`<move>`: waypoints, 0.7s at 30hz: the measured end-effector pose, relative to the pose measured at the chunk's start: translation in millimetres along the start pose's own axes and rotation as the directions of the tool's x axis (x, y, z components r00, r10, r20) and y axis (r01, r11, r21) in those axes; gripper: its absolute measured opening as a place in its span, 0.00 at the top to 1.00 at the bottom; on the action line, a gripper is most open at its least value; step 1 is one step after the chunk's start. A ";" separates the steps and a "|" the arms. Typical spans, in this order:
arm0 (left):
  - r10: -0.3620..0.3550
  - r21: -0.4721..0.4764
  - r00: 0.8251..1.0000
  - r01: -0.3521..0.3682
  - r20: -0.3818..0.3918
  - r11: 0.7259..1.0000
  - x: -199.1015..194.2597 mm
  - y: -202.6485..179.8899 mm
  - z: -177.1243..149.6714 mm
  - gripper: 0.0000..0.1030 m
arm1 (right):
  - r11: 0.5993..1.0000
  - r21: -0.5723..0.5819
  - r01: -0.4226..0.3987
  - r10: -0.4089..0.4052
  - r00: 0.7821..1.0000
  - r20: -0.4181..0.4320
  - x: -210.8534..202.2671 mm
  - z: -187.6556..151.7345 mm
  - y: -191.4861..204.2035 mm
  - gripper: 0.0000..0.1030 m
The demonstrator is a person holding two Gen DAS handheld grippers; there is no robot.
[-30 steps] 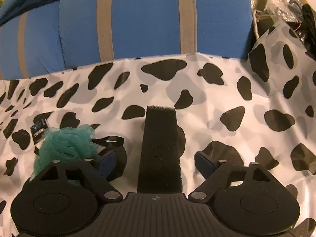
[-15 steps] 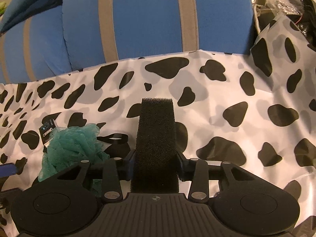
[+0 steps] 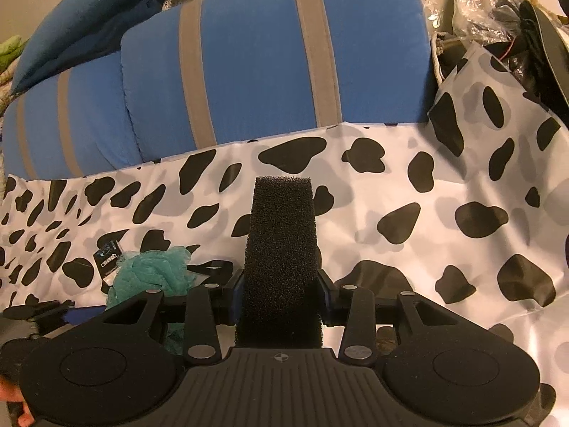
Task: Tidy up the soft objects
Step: 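Grasp the teal mesh loofah with the left tool while the right tool holds the sponge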
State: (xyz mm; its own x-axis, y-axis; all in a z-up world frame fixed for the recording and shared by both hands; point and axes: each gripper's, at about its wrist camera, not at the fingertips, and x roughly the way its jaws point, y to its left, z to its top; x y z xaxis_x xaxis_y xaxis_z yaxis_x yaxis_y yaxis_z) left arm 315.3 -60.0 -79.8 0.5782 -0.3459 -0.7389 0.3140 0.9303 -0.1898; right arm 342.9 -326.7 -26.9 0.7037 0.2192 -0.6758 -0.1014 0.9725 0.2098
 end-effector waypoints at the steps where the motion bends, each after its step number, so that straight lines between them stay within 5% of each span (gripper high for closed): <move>1: -0.008 -0.007 1.000 0.008 -0.001 1.000 0.8 1.3 -0.1 0.28 | 1.000 -0.004 -0.001 0.001 1.000 -0.001 -0.1 -0.2 0.6 0.59; 8: -0.049 -0.019 0.999 0.049 0.007 0.999 -3.1 1.9 2.0 0.79 | 1.000 -0.009 -0.002 0.002 1.000 -0.001 -0.7 -1.6 1.4 0.58; 21: -0.084 0.037 0.990 0.080 0.111 0.996 -40.9 -6.5 11.4 0.90 | 1.000 -0.015 0.010 -0.009 1.000 0.013 -11.6 -7.2 6.1 0.58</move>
State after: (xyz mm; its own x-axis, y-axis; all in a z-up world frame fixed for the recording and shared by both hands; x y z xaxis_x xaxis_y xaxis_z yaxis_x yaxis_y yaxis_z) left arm 298.1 -53.3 -41.0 0.6298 -0.4341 -0.6441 0.3868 0.8944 -0.2245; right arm 329.0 -322.7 -22.9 0.7136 0.2091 -0.6686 -0.1055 0.9756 0.1924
